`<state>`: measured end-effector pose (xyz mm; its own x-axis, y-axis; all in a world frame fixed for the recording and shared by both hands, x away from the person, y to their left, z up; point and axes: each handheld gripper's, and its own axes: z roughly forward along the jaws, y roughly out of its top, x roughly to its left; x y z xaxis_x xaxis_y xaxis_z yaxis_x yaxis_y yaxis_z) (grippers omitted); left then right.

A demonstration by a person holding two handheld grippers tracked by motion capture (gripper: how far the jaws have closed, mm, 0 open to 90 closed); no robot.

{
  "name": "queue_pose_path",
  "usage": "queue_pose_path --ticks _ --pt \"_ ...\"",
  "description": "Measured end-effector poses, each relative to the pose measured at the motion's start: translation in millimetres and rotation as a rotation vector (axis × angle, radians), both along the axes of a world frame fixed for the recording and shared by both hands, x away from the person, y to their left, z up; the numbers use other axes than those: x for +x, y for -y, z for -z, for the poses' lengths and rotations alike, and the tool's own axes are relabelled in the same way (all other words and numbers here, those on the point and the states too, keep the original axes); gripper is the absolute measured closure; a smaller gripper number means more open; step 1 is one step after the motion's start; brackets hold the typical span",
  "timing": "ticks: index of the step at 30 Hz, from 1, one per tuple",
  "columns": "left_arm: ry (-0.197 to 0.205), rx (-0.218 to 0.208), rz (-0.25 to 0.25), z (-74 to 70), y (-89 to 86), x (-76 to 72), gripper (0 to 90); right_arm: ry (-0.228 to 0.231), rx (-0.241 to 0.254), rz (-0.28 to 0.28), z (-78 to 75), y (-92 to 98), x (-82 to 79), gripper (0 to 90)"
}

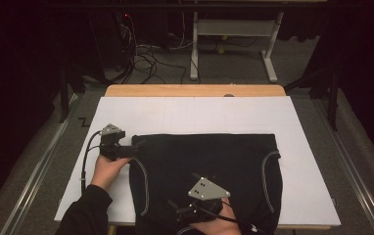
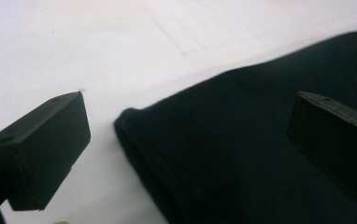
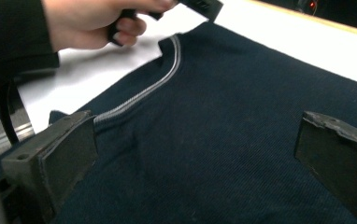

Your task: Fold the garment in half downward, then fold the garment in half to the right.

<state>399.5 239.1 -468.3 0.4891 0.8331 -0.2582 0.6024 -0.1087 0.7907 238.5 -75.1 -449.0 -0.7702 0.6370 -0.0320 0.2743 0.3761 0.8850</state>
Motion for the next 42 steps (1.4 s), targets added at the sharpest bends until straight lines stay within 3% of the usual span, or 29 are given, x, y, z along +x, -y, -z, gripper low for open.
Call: queue_pose_path --ticks 4,6,9,11,13,15,19,25,28,33,42 --pt "-0.051 -0.017 -0.025 9.1 -1.5 11.9 0.4 -0.006 -0.013 -0.001 1.3 -2.3 0.6 0.1" --pt "-0.056 0.01 -0.02 9.0 0.8 14.9 3.3 -0.006 -0.016 -0.008 2.7 -4.2 0.1 0.1" --pt "-0.109 0.037 -0.01 13.1 4.9 19.5 8.7 -0.021 -0.014 -0.012 5.5 -7.8 -1.0 0.1" --pt "-0.136 0.081 -0.003 14.8 10.1 21.1 12.0 -0.021 -0.02 -0.022 6.2 -10.8 -2.4 0.1" --pt "-0.125 0.129 -0.013 14.7 14.6 20.1 13.6 -0.025 -0.017 -0.026 6.5 -13.4 -3.3 0.1" --pt "-0.117 0.15 -0.021 14.5 16.6 18.6 18.7 -0.031 -0.021 -0.028 7.8 -16.4 -3.6 0.1" --pt "-0.101 0.161 -0.038 14.8 17.8 16.4 33.7 -0.037 -0.037 -0.053 10.9 -25.1 -7.7 0.1" --pt "-0.092 0.14 0.025 15.2 18.6 14.0 64.7 -0.066 -0.051 -0.11 13.6 -42.1 -15.1 0.3" --pt "-0.101 0.116 0.035 15.7 16.2 14.6 68.3 -0.082 -0.063 -0.142 15.4 -54.2 -17.6 0.7" --pt "-0.102 0.112 0.036 15.8 16.3 14.0 69.4 -0.108 -0.088 -0.178 18.2 -75.0 -19.5 3.7" --pt "-0.095 0.115 0.035 15.7 16.6 12.6 69.2 -0.171 -0.139 -0.191 26.2 -103.2 -19.7 13.4"
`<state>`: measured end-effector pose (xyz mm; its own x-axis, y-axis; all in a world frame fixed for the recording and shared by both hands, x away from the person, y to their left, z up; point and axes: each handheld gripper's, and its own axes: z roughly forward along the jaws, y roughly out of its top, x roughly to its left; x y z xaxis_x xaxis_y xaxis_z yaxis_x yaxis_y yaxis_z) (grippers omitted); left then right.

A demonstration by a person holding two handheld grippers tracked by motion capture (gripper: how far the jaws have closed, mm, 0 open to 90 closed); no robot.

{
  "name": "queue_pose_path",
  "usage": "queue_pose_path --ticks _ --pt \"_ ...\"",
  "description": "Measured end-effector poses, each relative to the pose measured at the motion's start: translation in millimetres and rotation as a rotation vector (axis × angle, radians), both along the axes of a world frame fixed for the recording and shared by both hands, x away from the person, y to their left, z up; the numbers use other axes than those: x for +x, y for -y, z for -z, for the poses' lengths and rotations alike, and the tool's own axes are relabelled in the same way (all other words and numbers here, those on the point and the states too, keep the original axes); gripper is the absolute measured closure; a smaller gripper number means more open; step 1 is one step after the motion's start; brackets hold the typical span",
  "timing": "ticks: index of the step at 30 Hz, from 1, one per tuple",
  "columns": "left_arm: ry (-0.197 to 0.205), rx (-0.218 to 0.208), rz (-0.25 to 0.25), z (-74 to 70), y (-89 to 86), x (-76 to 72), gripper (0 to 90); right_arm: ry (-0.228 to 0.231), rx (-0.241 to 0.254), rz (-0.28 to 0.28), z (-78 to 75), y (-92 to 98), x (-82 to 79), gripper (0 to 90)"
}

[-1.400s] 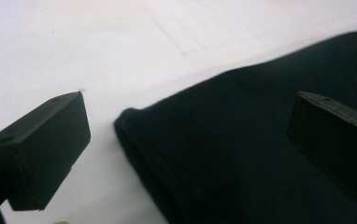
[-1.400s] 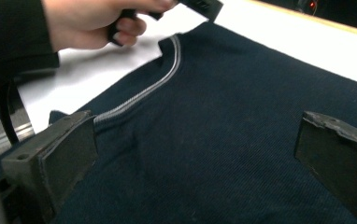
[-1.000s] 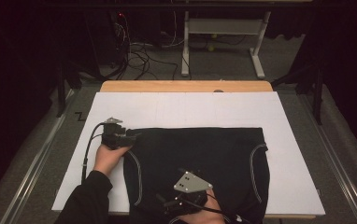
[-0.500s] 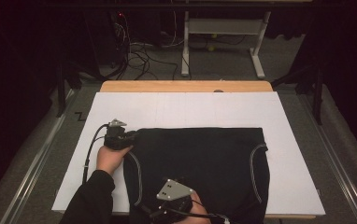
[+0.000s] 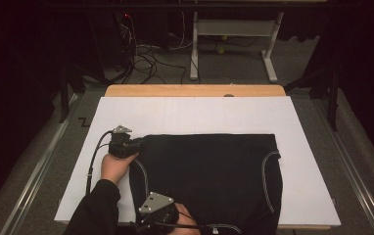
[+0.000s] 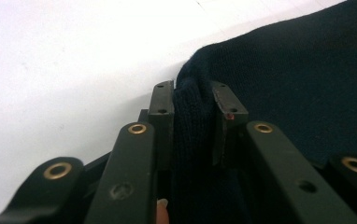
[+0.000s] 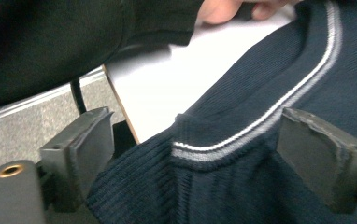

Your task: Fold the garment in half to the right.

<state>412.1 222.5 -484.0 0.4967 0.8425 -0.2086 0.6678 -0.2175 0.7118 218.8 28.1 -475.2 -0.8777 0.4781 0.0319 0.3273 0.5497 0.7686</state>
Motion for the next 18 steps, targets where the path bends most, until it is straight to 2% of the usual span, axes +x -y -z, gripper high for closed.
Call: queue_pose_path --ticks 6,11,18 --pt "0.006 0.002 0.003 -0.1 0.3 -0.9 69.2 -0.001 -0.049 0.021 7.6 -11.3 0.1 14.6" --pt "0.007 0.003 0.002 -0.1 0.4 -1.0 69.2 0.05 -0.085 0.058 9.9 -14.5 -4.6 21.5" --pt "0.007 0.005 0.001 0.0 0.6 -1.2 69.1 0.081 -0.13 0.073 10.5 -15.5 -6.8 27.9"
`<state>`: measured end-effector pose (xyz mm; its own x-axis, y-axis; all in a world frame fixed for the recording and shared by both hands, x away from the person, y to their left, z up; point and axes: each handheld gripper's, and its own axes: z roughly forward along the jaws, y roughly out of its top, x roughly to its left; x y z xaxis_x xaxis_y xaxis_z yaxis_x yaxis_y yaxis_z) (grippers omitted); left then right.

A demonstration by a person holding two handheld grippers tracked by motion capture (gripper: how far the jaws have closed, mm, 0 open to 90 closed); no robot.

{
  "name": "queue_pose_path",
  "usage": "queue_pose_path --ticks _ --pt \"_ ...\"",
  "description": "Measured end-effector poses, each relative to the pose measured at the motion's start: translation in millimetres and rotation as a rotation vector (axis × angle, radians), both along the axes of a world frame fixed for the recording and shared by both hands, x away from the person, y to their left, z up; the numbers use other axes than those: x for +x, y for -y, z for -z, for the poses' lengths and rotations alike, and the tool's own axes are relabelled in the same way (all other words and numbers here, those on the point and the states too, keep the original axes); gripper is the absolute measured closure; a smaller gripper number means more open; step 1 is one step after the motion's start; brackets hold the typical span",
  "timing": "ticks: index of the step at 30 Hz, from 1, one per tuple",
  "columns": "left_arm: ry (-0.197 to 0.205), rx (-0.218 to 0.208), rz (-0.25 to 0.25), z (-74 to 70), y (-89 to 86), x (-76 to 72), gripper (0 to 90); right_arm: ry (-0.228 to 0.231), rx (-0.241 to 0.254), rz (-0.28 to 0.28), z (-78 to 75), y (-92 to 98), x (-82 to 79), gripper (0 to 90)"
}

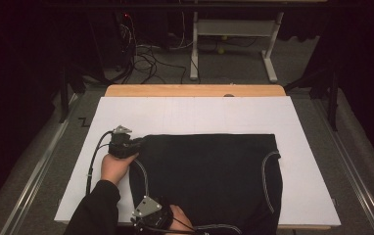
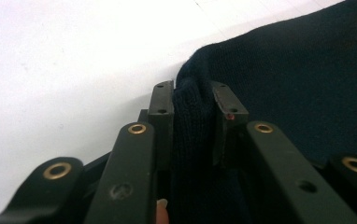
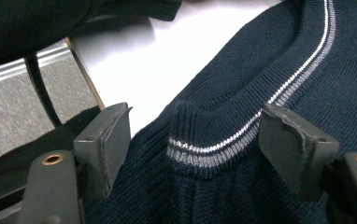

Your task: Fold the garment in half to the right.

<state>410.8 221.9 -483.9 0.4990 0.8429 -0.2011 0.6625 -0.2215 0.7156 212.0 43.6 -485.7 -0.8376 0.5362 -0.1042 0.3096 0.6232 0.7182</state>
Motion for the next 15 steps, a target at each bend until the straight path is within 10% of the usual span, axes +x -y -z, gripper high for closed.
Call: queue_pose_path --ticks 15 --pt "-0.002 -0.004 0.0 0.1 -0.5 0.2 69.1 0.007 -0.024 0.031 -4.9 7.7 4.0 57.3"
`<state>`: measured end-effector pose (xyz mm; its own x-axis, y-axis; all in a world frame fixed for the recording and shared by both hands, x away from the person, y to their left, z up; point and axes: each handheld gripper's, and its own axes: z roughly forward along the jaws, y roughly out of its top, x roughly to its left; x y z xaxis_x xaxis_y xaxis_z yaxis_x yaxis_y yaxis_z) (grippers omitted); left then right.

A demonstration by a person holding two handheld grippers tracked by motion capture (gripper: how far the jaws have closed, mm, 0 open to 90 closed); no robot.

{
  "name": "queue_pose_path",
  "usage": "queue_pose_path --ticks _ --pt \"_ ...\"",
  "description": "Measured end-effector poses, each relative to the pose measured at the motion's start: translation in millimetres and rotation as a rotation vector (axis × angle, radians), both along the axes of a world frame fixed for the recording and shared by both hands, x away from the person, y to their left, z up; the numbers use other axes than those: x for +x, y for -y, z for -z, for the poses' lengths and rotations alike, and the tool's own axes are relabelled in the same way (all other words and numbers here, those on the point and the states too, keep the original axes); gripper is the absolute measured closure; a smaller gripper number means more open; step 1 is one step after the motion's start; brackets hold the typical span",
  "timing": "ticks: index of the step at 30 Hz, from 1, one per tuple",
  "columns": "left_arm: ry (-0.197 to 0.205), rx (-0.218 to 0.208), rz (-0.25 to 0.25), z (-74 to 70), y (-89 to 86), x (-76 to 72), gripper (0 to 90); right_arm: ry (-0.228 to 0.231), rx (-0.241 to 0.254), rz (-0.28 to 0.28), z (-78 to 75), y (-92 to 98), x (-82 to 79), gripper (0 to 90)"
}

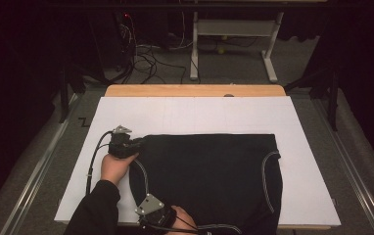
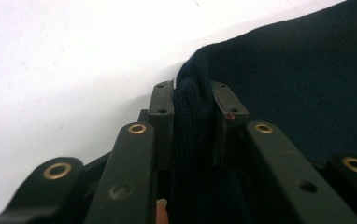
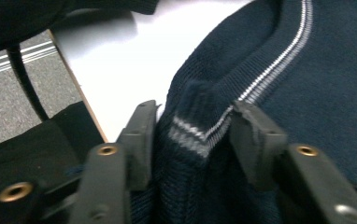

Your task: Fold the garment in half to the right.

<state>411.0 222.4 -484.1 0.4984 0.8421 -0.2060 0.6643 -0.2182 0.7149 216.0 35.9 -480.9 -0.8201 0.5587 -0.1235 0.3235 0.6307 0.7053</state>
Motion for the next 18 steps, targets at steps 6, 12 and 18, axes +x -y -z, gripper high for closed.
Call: queue_pose_path --ticks 6,12,18 --pt "-0.001 0.0 -0.002 0.0 -0.1 0.1 69.1 -0.025 0.02 0.01 -2.1 6.5 4.0 67.7" --pt "-0.003 -0.002 -0.005 0.0 -0.2 0.1 69.1 -0.026 0.032 0.002 -5.8 12.3 5.0 71.2" --pt "-0.008 -0.008 -0.009 0.2 -1.0 0.9 69.0 0.011 0.065 0.009 -13.1 21.0 2.9 72.9"
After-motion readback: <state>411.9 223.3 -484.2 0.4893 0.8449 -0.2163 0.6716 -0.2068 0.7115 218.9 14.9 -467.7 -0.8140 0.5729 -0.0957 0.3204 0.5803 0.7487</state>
